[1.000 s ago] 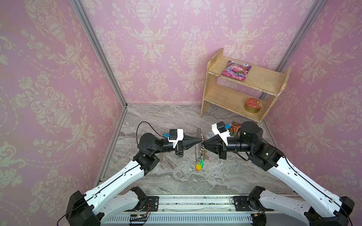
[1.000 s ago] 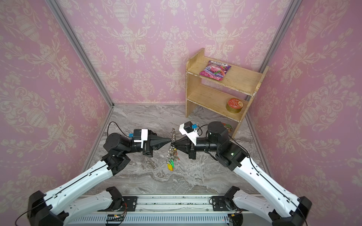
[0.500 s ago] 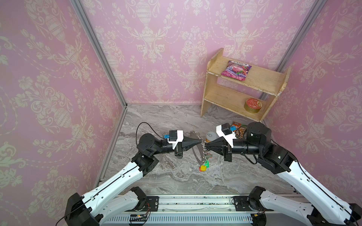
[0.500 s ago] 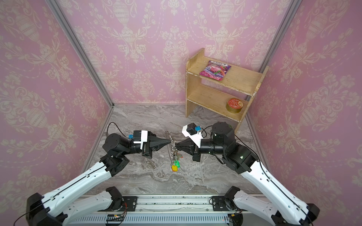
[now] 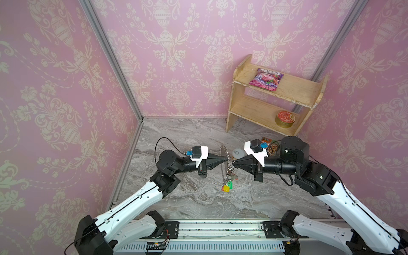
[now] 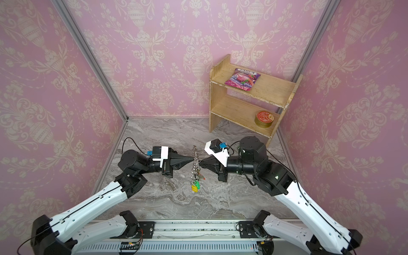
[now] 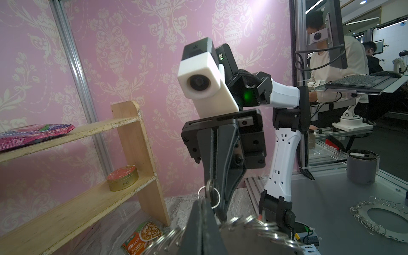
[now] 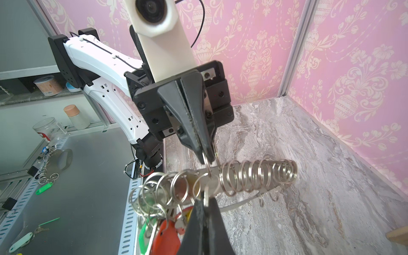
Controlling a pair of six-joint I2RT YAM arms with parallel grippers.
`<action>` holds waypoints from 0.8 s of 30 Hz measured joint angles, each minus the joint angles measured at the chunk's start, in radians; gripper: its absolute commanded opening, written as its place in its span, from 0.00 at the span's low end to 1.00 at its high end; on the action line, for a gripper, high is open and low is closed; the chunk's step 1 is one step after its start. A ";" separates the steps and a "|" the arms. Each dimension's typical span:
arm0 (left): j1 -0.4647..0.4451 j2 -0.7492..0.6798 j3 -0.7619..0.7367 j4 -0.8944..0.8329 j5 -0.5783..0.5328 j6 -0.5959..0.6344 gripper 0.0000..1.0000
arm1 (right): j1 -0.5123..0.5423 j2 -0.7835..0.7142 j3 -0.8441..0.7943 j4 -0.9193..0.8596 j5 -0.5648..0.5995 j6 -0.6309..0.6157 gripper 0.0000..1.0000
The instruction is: Put the keys on the keyring
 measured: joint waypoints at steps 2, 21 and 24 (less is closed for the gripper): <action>0.000 0.000 0.000 0.000 0.000 0.000 0.00 | 0.002 0.003 0.002 -0.006 0.002 -0.005 0.00; 0.000 -0.060 -0.109 -0.033 -0.073 0.010 0.49 | 0.043 0.090 0.098 -0.124 0.105 -0.034 0.00; 0.000 -0.108 -0.125 -0.086 -0.114 0.026 0.54 | 0.053 0.104 0.098 -0.142 0.120 -0.033 0.00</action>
